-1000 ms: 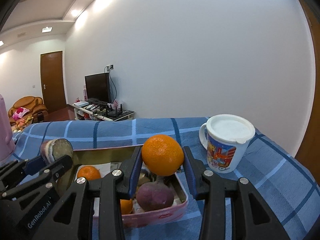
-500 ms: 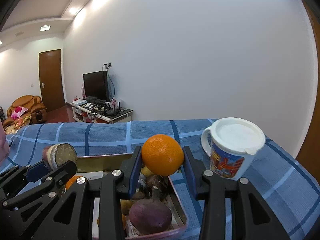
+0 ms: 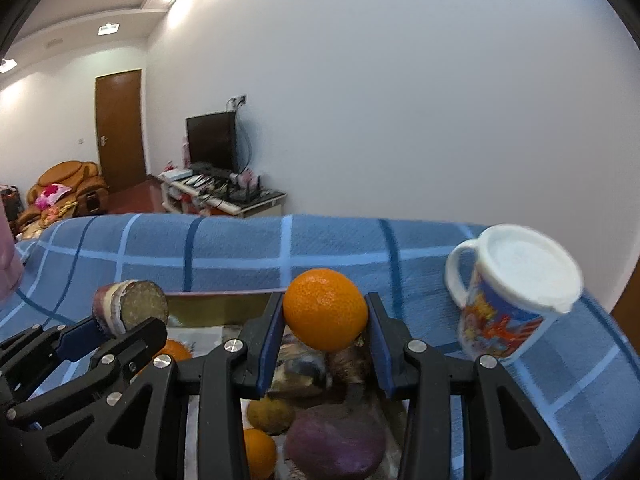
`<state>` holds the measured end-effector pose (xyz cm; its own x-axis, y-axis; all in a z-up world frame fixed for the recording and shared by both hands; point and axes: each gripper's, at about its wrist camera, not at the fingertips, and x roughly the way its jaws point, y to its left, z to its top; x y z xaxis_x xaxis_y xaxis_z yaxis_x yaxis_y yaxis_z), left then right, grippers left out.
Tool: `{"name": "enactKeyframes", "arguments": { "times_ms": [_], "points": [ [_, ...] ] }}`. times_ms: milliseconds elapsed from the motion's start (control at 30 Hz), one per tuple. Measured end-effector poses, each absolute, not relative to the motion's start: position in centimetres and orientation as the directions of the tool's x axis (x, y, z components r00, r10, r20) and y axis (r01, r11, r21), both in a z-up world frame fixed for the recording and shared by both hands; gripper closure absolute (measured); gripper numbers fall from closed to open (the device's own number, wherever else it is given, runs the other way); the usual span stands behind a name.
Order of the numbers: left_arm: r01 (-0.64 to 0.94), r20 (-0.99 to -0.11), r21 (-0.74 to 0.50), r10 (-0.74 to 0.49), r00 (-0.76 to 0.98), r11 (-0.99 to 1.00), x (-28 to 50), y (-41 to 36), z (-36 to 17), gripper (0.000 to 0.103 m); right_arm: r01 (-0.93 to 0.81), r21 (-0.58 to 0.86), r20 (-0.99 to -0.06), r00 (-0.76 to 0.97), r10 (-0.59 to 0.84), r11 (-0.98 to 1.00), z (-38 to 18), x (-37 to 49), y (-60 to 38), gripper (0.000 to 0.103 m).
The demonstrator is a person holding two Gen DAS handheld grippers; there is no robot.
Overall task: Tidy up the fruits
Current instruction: 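Lower the orange and taro piece into the tin with both tools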
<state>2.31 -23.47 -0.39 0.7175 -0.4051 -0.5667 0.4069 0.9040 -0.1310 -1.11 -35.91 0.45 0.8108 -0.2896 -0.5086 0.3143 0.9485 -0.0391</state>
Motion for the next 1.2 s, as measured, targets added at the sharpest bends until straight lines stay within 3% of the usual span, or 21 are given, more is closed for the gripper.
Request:
{"name": "enactKeyframes", "arguments": {
  "times_ms": [333, 733, 933, 1033, 1200],
  "points": [
    [0.375, -0.619, -0.131, -0.371, 0.692, 0.918, 3.2, -22.8, -1.6, 0.066, 0.217, 0.042, -0.615, 0.775, -0.145, 0.975, -1.1, 1.2, -36.5, 0.061],
    [0.376, -0.627, -0.109, -0.357, 0.693, 0.920, 3.0, -23.0, -1.6, 0.067, 0.204, 0.064, -0.623, 0.773, -0.121, 0.977, -1.3, 2.3, -36.7, 0.061],
    [0.424, -0.625, -0.080, -0.377, 0.684, 0.902, 2.6, -23.6, -1.5, 0.067, 0.133, 0.174, -0.627, 0.779, 0.006, 0.976, -1.1, 2.6, -36.8, 0.061],
    [0.436, -0.635, -0.033, -0.356, 0.686, 0.900, 2.2, -24.3, -1.5, 0.067, 0.095, 0.107, -0.643, 0.766, -0.004, 0.990, -1.4, 3.2, -35.3, 0.061],
    [0.436, -0.636, -0.015, -0.345, 0.691, 0.900, 2.2, -24.6, -1.4, 0.066, 0.086, 0.134, -0.645, 0.764, 0.021, 0.987, -1.5, 3.6, -35.4, 0.060]
  ]
}}
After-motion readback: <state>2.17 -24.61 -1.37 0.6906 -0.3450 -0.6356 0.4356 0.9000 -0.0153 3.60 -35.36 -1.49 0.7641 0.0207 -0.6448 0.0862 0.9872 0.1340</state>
